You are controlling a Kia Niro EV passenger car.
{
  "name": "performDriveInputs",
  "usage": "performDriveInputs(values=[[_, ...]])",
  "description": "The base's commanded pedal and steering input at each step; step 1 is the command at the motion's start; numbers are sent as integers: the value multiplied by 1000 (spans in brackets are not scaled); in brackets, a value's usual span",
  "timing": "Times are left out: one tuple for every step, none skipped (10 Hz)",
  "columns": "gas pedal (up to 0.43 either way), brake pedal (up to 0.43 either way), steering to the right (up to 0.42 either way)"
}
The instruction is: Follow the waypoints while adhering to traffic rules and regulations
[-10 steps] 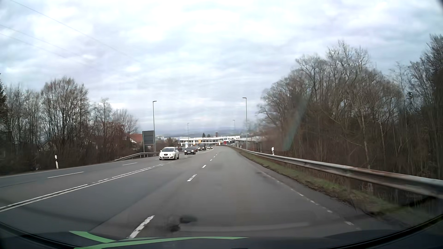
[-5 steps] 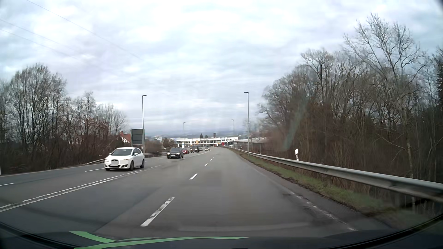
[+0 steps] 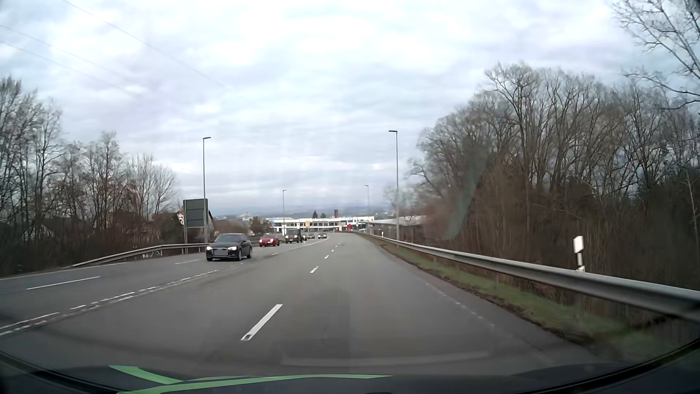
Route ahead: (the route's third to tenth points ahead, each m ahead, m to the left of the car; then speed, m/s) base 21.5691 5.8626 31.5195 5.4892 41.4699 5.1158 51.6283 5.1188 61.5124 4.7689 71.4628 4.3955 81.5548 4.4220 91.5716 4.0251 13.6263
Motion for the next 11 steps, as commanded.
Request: performDriveInputs(values=[[59,0,3],[59,0,3],[59,0,3],[59,0,3],[59,0,3],[59,0,3],[59,0,3],[59,0,3],[59,0,3],[59,0,2],[59,0,1]])
